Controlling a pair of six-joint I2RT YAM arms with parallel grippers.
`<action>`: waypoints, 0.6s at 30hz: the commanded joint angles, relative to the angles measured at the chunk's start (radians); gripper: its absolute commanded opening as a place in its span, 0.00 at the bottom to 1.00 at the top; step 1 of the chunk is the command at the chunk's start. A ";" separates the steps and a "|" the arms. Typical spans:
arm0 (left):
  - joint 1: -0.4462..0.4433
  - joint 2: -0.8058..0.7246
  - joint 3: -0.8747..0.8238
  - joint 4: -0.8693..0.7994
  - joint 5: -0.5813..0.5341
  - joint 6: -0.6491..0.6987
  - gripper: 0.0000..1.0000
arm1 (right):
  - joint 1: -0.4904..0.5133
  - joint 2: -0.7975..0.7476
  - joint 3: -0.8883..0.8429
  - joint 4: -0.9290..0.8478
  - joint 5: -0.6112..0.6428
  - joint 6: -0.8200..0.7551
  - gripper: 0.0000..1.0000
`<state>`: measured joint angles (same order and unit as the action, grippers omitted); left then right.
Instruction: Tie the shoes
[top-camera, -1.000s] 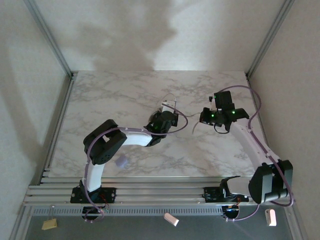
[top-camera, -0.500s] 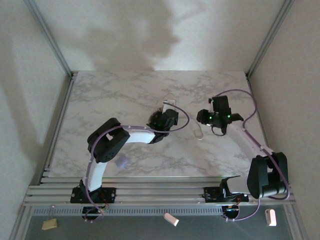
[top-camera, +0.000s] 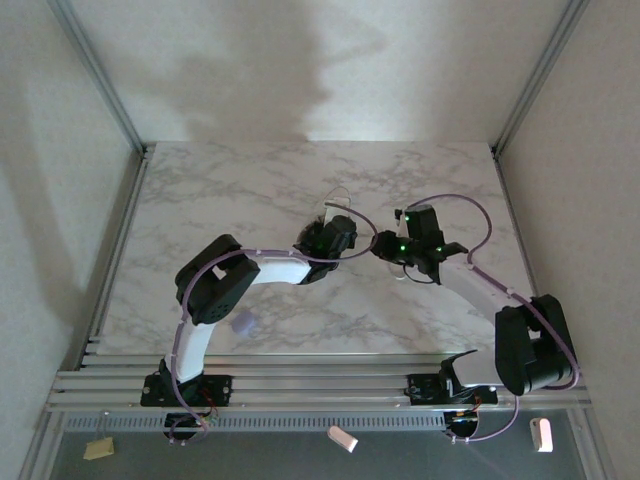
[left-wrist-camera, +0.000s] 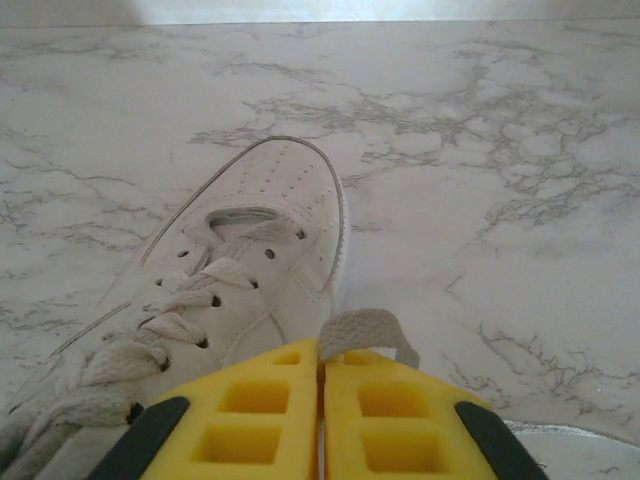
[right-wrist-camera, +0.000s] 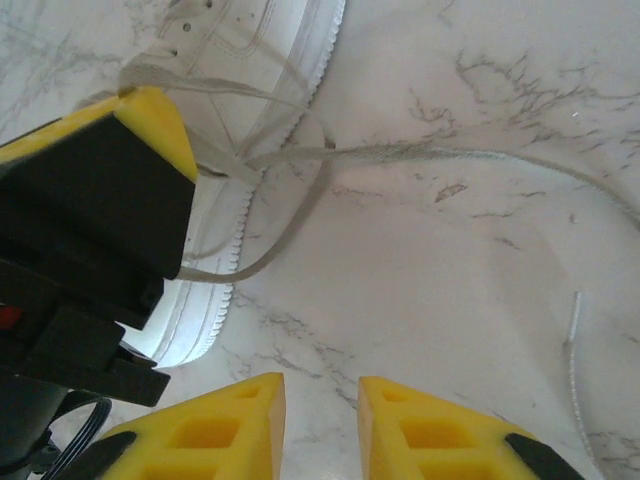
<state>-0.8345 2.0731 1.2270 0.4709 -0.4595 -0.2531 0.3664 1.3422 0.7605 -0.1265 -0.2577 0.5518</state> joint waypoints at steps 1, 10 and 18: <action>0.009 0.008 -0.014 -0.046 0.002 -0.010 0.22 | -0.001 -0.053 -0.014 -0.023 0.062 -0.002 0.27; 0.011 -0.058 -0.010 -0.060 0.033 -0.018 0.46 | -0.003 -0.113 -0.049 -0.078 0.135 -0.035 0.27; 0.006 -0.136 -0.046 -0.020 0.115 -0.038 0.50 | 0.005 -0.145 -0.091 -0.054 0.060 -0.133 0.25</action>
<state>-0.8356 2.0018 1.2079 0.4473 -0.3847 -0.2710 0.3664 1.2057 0.6857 -0.1974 -0.1505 0.4862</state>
